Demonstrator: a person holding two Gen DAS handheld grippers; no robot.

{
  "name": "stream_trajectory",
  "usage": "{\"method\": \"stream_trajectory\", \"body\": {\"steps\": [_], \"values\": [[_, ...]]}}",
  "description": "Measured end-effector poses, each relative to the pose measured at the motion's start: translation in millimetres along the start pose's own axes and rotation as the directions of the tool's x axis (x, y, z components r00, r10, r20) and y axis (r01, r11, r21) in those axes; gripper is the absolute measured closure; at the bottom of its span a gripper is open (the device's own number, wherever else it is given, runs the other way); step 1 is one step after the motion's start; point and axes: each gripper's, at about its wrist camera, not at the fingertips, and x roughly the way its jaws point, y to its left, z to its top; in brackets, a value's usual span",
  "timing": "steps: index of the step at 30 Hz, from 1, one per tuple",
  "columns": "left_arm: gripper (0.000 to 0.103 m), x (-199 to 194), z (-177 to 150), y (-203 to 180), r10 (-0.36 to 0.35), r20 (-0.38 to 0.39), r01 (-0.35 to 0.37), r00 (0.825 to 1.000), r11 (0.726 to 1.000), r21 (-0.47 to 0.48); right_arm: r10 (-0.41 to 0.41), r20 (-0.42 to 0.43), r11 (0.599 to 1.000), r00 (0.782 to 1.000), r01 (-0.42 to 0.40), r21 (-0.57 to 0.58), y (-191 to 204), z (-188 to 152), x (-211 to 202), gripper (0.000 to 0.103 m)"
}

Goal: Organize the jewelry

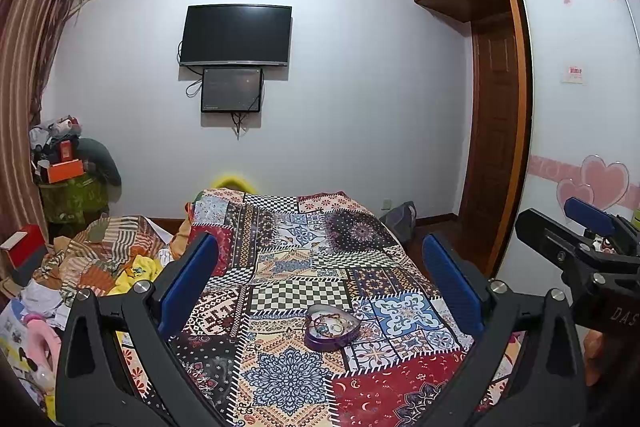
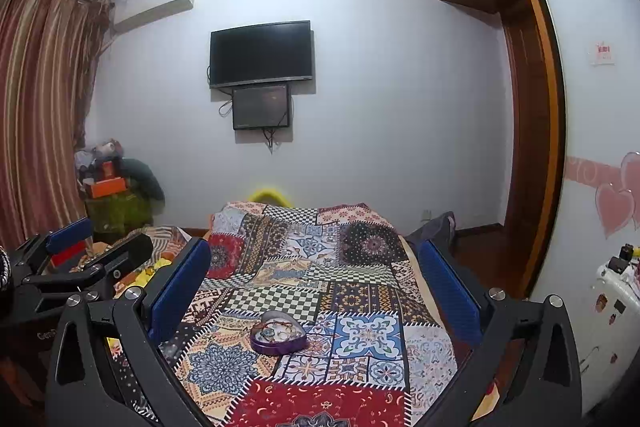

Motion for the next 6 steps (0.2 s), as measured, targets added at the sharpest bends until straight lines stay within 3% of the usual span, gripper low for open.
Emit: {"method": "stream_trajectory", "body": {"steps": [6], "values": [[0.001,6.6,-1.5,1.7,-0.002,-0.011,0.001,1.0,1.0,-0.009,-0.004,-0.011,1.0,1.0,0.004,0.0,-1.2,-2.1,3.4,0.0]]}}
